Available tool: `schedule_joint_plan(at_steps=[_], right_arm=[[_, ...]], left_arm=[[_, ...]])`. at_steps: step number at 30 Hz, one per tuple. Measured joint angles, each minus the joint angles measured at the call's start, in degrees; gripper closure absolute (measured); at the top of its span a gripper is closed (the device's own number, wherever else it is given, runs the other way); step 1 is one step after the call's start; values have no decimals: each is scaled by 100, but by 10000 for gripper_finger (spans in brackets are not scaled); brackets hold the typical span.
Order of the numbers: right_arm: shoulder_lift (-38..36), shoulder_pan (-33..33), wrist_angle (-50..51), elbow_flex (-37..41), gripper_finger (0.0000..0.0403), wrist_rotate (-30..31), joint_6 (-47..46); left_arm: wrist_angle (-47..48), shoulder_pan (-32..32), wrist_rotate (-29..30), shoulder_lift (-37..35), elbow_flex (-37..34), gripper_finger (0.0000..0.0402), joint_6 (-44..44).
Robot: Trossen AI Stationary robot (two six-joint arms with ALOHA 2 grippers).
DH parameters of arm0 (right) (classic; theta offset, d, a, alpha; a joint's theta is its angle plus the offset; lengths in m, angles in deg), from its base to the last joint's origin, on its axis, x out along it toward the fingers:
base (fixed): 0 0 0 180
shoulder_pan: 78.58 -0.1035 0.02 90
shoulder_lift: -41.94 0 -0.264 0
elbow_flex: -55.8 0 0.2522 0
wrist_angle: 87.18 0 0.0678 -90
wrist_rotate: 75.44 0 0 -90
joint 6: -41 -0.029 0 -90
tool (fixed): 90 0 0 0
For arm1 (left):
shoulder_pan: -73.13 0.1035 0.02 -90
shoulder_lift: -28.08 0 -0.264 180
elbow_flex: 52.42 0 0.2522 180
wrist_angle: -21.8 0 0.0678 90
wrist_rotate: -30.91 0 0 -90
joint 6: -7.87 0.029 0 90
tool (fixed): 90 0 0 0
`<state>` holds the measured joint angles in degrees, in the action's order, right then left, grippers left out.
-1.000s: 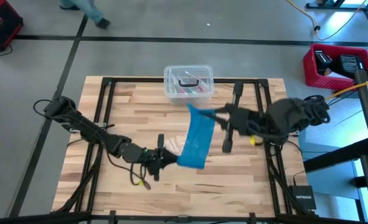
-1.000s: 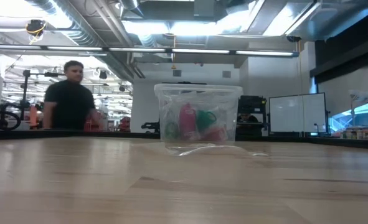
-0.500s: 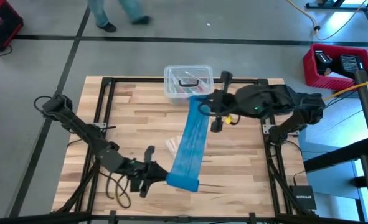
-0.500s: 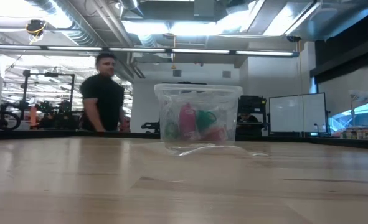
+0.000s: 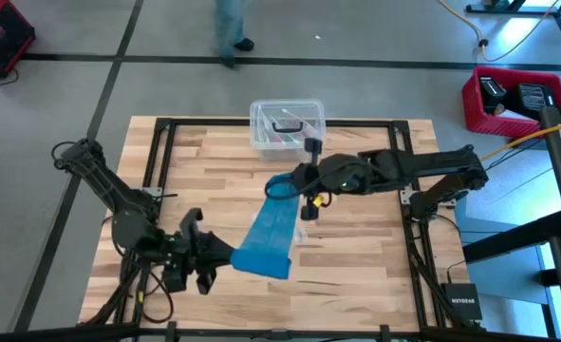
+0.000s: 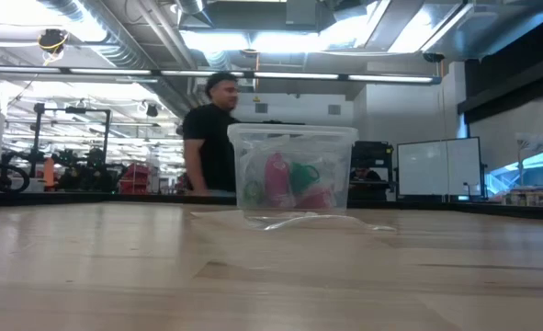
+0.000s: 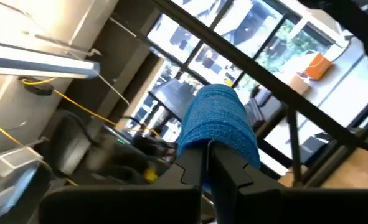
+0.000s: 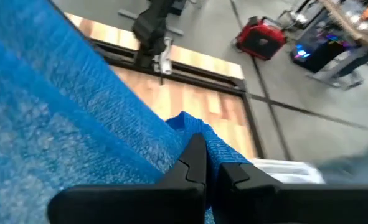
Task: Roll bandage
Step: Roll the blue bandage
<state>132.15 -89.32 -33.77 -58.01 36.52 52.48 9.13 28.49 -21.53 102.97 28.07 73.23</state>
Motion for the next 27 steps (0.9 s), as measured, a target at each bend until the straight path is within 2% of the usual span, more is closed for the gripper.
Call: schedule_joint_plan(at_steps=[4,9,13,17,20,23,27], right_arm=[[0,-11,-579,506,401,-417,-328],[-1,-62,-1812,1287,401,-1285,-1210],[-2,-194,-2763,1766,398,-1552,-1813],[-2,-239,-2871,1842,380,-1904,-2581],[-2,-232,-2902,1840,358,-2054,-2802],[-72,-186,-2863,1842,318,-2046,-2781],[-254,-127,-2875,1840,254,-1708,-2757]], left_arm=[[-178,0,166,-116,145,400,587],[-1066,0,1003,-229,150,400,1753],[-1443,102,1137,-255,152,400,2375],[-1232,240,1188,-240,152,400,2228],[-916,280,1200,-240,152,400,1921],[-570,278,1202,-240,152,400,1519],[122,278,1201,-240,152,400,911]])
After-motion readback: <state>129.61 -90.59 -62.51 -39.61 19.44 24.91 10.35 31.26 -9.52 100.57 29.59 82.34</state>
